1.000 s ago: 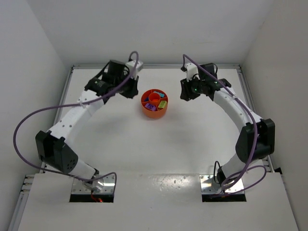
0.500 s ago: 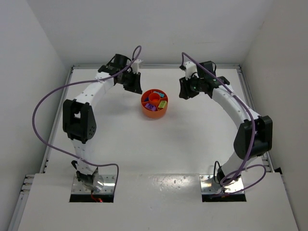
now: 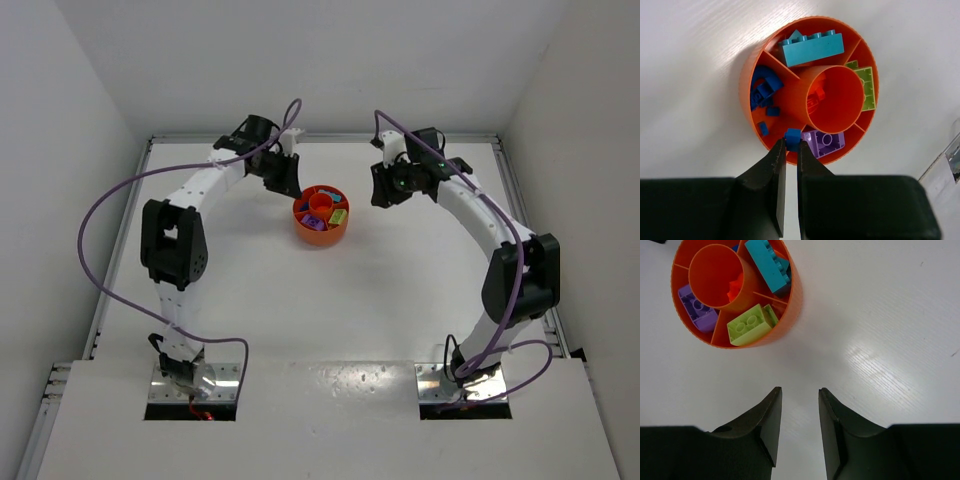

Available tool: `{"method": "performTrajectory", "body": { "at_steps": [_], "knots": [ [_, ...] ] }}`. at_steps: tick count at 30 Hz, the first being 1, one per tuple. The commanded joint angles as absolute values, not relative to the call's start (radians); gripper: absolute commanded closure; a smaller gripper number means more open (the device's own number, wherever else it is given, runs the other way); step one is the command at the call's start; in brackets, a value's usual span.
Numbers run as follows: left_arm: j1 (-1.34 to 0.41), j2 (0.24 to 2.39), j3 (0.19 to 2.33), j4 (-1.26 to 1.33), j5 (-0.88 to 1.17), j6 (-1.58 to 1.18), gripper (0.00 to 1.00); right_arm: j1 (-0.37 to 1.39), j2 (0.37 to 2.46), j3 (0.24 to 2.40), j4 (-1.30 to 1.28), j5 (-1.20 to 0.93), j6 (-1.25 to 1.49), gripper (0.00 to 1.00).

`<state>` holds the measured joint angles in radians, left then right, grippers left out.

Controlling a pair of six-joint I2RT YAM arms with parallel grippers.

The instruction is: Sort the legos into containers by color

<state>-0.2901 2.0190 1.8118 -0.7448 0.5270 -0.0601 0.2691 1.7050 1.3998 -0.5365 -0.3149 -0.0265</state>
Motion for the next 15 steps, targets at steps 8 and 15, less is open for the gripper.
{"method": "performTrajectory", "body": {
  "at_steps": [8,15],
  "knots": [
    [-0.307,2.08,1.894,-0.762,0.523,-0.041,0.92,0.272,1.706,1.448,-0.525,-0.319,-0.028,0.64],
    [-0.316,2.089,1.905,-0.772,0.523,-0.041,0.81,0.272,1.706,1.448,-0.525,-0.319,-0.028,0.64]
  ]
}}
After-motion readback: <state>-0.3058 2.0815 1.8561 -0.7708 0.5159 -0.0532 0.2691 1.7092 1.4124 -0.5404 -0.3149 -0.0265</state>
